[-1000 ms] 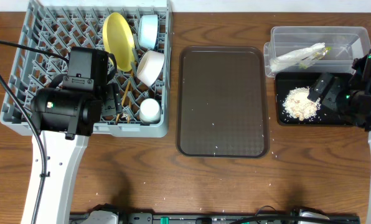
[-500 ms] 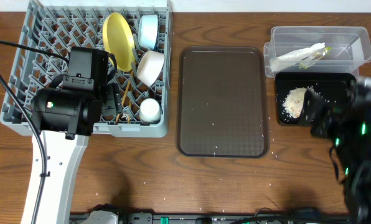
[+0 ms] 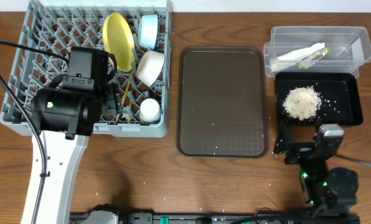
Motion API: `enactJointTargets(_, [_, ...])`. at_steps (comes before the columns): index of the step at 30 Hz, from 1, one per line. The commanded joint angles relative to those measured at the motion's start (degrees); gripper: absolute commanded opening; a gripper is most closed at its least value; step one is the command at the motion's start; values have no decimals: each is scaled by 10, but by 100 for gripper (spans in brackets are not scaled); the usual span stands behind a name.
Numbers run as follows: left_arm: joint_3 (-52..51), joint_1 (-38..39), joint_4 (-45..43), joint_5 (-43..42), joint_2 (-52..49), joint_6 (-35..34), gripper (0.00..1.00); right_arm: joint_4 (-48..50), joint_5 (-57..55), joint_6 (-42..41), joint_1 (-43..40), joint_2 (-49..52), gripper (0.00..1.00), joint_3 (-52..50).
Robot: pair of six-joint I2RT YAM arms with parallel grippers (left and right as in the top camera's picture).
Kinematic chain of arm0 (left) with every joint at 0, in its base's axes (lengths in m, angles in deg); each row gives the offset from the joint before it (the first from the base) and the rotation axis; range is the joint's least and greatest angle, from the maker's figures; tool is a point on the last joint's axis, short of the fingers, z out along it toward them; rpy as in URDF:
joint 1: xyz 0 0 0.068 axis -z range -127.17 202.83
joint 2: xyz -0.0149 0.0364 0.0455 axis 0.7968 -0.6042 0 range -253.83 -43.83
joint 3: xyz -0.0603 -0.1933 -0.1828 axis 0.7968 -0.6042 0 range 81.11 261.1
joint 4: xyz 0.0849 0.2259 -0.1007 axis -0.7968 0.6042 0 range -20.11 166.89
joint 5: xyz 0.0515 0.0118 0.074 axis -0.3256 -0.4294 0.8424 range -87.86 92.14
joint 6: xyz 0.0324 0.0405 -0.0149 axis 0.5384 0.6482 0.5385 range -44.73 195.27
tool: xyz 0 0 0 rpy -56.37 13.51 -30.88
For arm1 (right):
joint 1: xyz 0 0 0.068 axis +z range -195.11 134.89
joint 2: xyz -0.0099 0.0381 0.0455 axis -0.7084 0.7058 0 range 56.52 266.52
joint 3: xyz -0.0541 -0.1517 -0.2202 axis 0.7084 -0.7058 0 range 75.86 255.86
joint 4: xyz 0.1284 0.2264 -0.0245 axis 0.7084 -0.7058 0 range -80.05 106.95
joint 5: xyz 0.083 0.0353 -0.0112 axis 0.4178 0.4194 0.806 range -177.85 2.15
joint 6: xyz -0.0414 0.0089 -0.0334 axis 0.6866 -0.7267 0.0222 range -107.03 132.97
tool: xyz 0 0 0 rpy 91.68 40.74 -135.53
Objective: Sort waste into correct bins and load items into the dishwasher
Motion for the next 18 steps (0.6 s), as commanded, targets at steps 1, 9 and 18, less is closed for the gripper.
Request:
enactJointTargets(1, [5,-1,2,5,0,-1,88,42,32,11,-5,-48,99,-64])
enactJointTargets(9, [5,-1,2,5,-1,-1,88,72,32,12,-3,-98,99,-129])
enactJointTargets(18, [5,-1,2,5,-1,-1,88,71,37,-1,-3,-114,99,-148])
